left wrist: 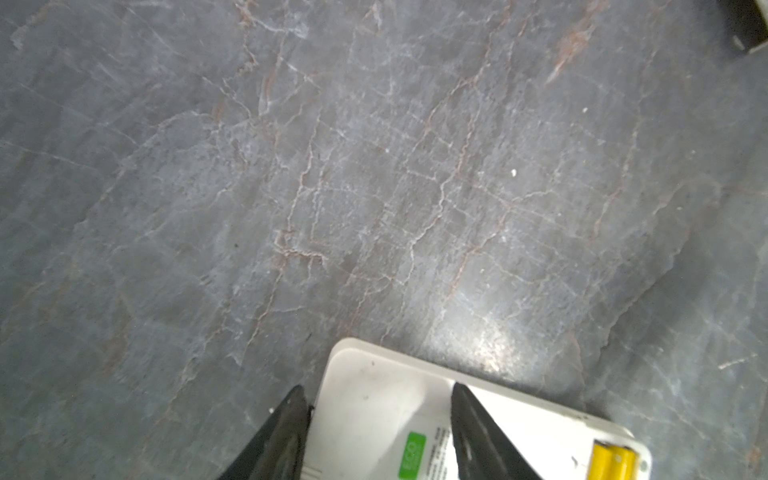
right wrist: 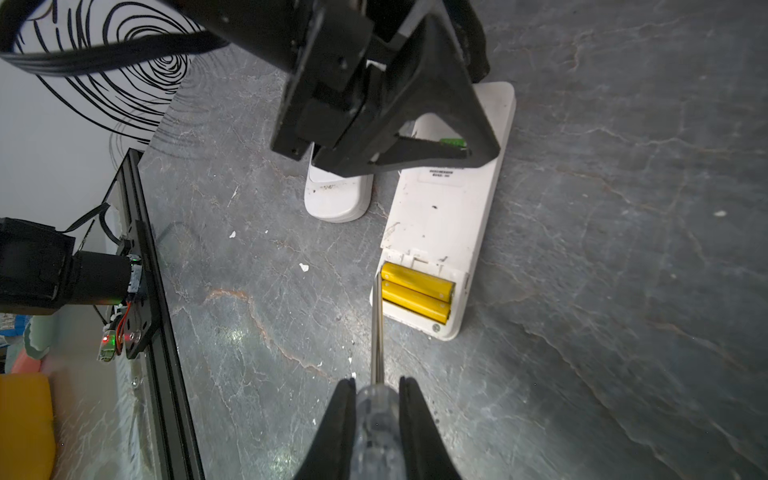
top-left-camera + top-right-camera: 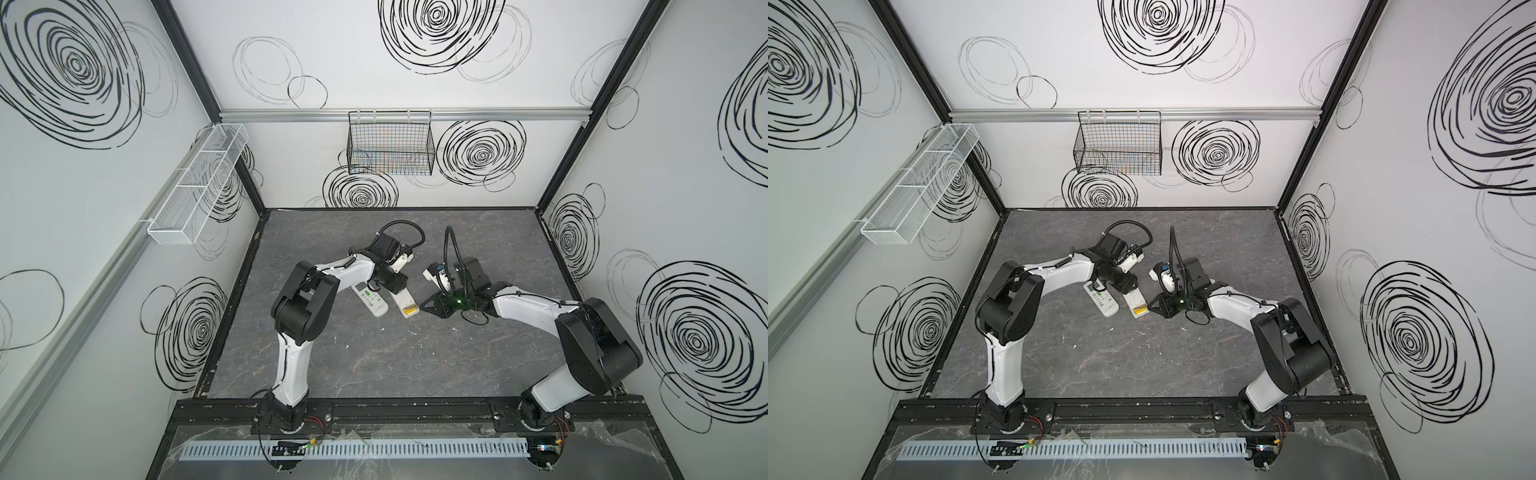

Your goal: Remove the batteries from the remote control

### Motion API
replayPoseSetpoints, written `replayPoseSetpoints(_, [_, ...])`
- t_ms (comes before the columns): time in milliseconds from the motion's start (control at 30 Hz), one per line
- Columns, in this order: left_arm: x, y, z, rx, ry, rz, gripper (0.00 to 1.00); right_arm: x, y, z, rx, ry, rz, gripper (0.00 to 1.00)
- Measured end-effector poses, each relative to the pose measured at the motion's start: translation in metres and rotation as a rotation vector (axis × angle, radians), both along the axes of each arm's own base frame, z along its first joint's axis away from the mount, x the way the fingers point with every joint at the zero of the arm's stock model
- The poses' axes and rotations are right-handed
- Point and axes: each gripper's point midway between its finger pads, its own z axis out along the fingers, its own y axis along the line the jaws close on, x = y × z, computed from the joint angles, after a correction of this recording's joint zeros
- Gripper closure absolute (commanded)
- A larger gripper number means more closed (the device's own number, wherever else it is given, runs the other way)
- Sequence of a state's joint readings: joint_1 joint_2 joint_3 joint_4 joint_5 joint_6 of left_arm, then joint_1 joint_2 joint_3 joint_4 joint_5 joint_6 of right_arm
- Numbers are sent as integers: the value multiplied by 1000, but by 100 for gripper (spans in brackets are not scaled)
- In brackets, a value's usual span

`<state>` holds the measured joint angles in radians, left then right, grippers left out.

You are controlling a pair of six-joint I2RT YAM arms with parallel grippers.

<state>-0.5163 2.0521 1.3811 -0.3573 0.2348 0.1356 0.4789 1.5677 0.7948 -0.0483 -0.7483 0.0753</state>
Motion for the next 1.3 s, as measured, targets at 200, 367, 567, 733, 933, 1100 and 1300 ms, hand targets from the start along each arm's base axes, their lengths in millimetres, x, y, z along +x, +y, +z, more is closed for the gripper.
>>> replayPoseSetpoints(200, [0, 0, 0, 0, 0, 0, 43, 0, 2, 0, -34, -8, 1, 100])
replayPoseSetpoints(367, [0, 0, 0, 0, 0, 0, 43, -2, 3, -2, -66, -10, 2, 100])
replayPoseSetpoints(567, [0, 0, 0, 0, 0, 0, 43, 2, -5, -6, -109, -7, -23, 100])
replayPoseSetpoints(733, [0, 0, 0, 0, 0, 0, 43, 16, -25, -2, -150, -23, -87, 100])
replayPoseSetpoints(933, [0, 0, 0, 0, 0, 0, 43, 16, -34, -4, -174, -11, -104, 100])
replayPoseSetpoints(1100, [0, 0, 0, 0, 0, 0, 43, 14, -33, -4, -168, -3, -97, 100])
replayPoseSetpoints(1300, [0, 0, 0, 0, 0, 0, 43, 11, -31, -3, -157, 6, -88, 100])
